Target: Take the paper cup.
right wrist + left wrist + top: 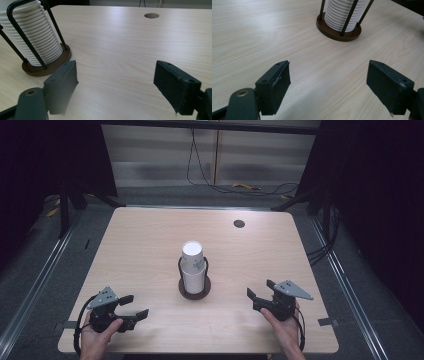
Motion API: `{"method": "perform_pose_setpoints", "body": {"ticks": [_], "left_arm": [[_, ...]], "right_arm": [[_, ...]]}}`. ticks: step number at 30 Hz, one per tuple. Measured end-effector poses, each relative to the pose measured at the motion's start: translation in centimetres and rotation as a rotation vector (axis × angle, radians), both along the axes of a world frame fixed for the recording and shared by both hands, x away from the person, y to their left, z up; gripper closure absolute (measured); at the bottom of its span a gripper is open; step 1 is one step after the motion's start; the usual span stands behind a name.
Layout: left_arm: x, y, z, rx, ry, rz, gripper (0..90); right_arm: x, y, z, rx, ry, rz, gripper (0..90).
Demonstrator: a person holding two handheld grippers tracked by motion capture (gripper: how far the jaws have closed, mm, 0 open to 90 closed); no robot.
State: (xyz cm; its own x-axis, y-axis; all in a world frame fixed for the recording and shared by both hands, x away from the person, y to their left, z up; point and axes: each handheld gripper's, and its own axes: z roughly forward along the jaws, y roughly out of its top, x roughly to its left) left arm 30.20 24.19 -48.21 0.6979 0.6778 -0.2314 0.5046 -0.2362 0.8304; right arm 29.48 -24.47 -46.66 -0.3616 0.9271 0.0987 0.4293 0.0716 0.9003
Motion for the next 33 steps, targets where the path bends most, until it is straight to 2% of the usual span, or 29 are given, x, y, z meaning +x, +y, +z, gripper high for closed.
{"method": "perform_pose_setpoints", "body": {"ticks": [3,11,20,26,33], "left_arm": [[0.1,-0.1,0.0,0.000,0.000,0.002,19.2],[0.2,-0.3,-0.1,0.003,0.001,-0.003,19.3],[0.1,-0.4,0.1,0.002,-0.006,-0.012,19.3],[0.2,-0.6,0.0,0.033,-0.016,-0.010,19.9],[0.2,-0.8,0.1,0.039,-0.024,-0.018,20.6]], "right_arm": [[0.1,-0.1,0.0,0.015,0.010,0.001,18.4],[0.2,0.3,0.0,0.004,0.012,0.027,18.3],[0.1,1.2,0.6,0.006,0.009,0.098,20.3],[0.3,1.7,0.9,-0.010,0.009,0.134,19.0],[0.6,2.4,1.6,-0.020,0.012,0.174,19.6]]}}
